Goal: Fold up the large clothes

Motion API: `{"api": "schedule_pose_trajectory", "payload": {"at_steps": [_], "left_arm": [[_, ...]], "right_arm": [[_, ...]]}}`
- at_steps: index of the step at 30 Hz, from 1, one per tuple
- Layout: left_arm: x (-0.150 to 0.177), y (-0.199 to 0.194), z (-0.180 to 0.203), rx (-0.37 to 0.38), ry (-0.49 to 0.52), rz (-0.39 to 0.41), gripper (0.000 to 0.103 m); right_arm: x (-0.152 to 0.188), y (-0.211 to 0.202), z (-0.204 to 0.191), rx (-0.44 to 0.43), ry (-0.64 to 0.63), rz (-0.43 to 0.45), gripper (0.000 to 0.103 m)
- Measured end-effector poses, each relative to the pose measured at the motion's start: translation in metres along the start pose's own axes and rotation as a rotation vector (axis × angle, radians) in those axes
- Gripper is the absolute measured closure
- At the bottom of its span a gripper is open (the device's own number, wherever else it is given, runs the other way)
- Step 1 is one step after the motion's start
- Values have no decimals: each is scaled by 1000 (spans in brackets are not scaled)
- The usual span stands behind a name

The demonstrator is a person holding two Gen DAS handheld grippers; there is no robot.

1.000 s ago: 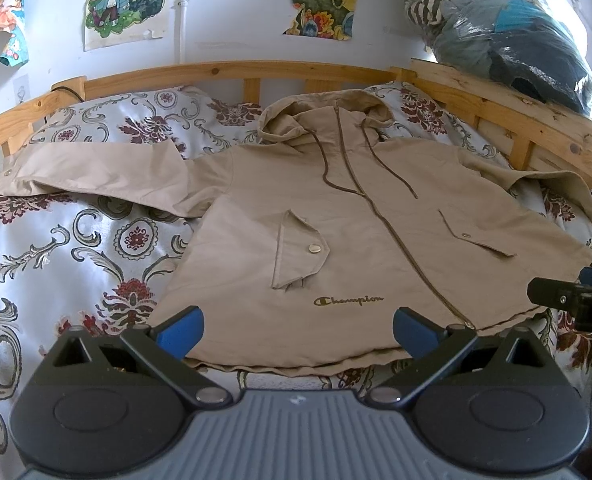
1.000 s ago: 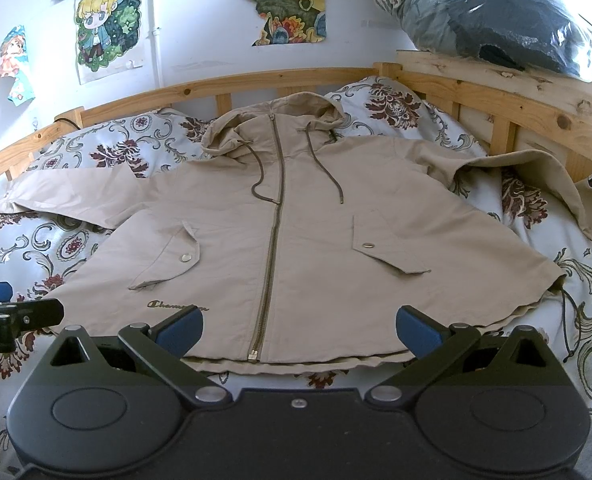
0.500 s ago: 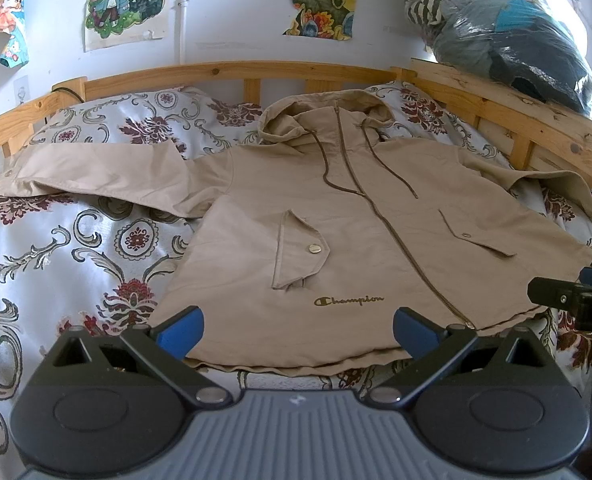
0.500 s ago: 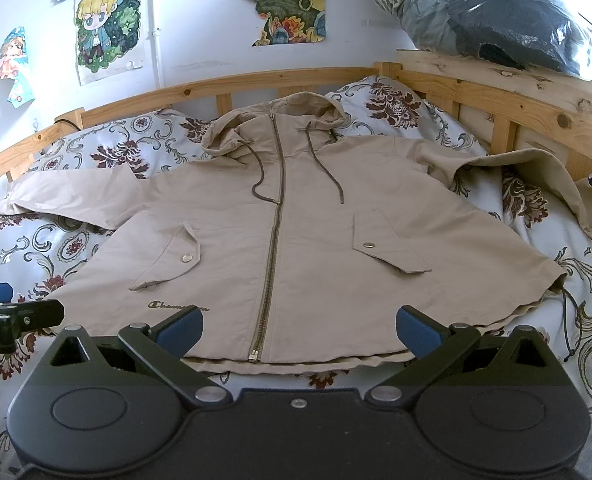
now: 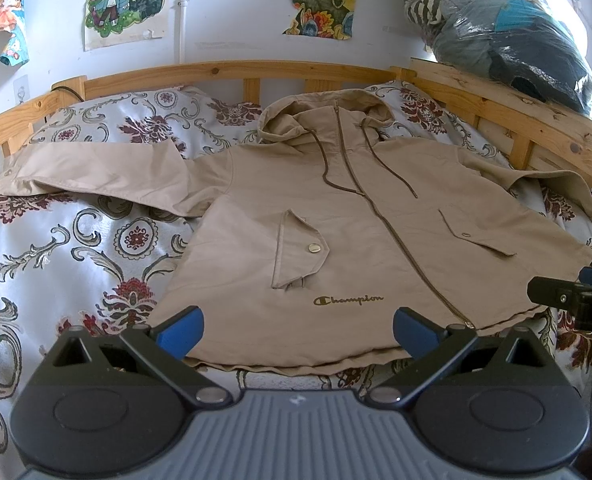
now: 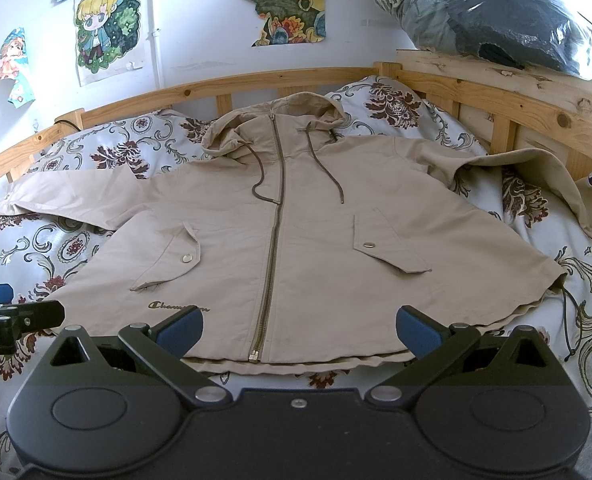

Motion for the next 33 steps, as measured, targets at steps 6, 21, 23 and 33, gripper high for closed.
{"api": "schedule_pose_trajectory", "payload": {"at_steps": [6,21,23,33], "left_arm": [[0,0,0,-1,1,0,1],[0,10,4,-6,6,-49,1],[-10,15,3,-11,15,-62,1],[-83,51,14,70,114,-151,1]], "right_arm": [[0,0,0,-1,1,0,1],[0,3,-3,21,23,1,1],[-12,-5,6,32,52,46,1],[-67,-20,96,158,143,252,1]]}}
Point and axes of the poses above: each gripper's, at about its wrist camera, not at the fingertips, and y roughly the way its jaws point, z to its right, x to its underside, the point moved 2 cm from there along y, roughly the way its jaws point, and after that the axes turned 1 degree about z, right-handed, at the moved point
